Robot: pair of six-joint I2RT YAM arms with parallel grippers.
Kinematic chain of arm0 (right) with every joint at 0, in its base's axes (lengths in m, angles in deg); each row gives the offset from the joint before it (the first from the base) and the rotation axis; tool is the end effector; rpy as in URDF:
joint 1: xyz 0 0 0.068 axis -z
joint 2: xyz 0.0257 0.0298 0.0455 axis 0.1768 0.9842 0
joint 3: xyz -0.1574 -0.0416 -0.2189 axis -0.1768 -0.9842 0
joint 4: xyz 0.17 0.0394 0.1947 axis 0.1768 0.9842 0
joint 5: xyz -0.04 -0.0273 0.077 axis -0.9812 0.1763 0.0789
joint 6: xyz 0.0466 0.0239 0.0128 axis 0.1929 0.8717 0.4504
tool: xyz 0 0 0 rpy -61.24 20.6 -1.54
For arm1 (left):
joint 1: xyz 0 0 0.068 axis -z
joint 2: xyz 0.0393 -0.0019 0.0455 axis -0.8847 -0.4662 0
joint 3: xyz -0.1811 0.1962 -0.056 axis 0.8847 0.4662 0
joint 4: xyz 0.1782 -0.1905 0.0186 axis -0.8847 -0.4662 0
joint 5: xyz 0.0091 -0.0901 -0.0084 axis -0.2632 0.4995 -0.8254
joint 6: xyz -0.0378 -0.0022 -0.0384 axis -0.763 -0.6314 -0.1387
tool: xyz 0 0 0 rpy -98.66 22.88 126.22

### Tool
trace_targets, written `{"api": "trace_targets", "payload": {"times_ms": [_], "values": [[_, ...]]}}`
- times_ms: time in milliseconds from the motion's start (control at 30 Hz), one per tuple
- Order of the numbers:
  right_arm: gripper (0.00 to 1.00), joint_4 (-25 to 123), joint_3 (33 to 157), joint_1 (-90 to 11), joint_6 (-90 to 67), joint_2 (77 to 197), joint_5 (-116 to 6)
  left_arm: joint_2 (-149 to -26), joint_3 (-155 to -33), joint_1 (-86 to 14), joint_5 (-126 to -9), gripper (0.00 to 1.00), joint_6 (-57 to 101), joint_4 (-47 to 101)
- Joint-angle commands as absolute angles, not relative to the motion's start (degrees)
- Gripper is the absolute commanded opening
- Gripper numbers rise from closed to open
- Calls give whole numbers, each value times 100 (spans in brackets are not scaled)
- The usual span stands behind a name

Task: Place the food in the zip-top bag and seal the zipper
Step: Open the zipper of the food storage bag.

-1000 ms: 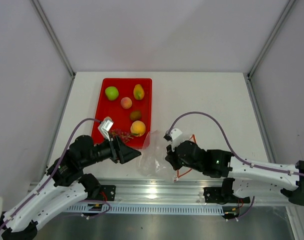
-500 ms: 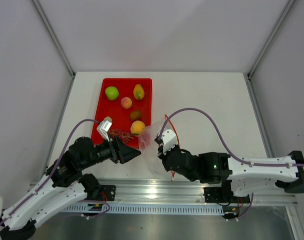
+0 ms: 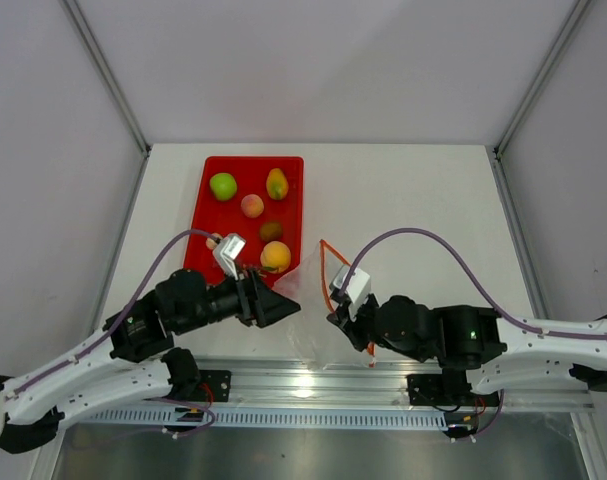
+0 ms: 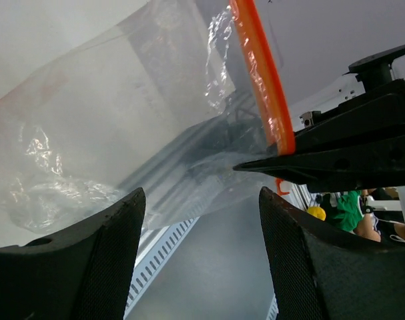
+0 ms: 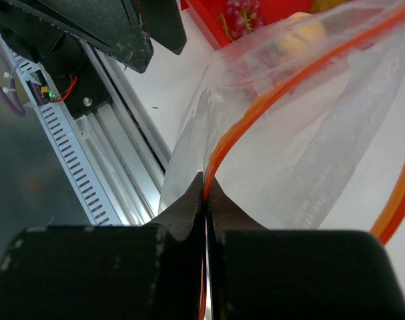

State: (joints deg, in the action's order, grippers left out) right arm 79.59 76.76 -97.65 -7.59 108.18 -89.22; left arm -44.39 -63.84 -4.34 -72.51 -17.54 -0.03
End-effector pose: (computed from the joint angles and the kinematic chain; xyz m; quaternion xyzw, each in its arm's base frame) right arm 0.0241 0.1912 0.3589 -0.4183 0.7201 0.2670 0.4849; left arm 0.0692 -0.1140 0.3269 0.0657 0.7902 -0.5081 0.3363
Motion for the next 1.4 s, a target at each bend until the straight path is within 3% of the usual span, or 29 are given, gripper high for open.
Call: {"api": "trace_targets", "payload": {"times_ms": [0,267,633,1200,1367], "values": [[0,7753,7629,-9816,-926,10892,-8634,-4880,-6994,9,-7840,72,-1914,312],[0,7683,7567,-10062,-882,11112,-8897,-5794,-8076,415,-8552,77,-2089,-636],[0,8227,8050,-10721,-794,11753,-10496,-5972,-8174,555,-8781,79,-2213,-1103],[0,8640,8472,-10985,-680,12281,-11007,-6279,-8340,731,-8852,73,-2046,-1261],[0,8641,8516,-11012,-662,12360,-11095,-6402,-8350,749,-8799,66,-1967,-1200]]}}
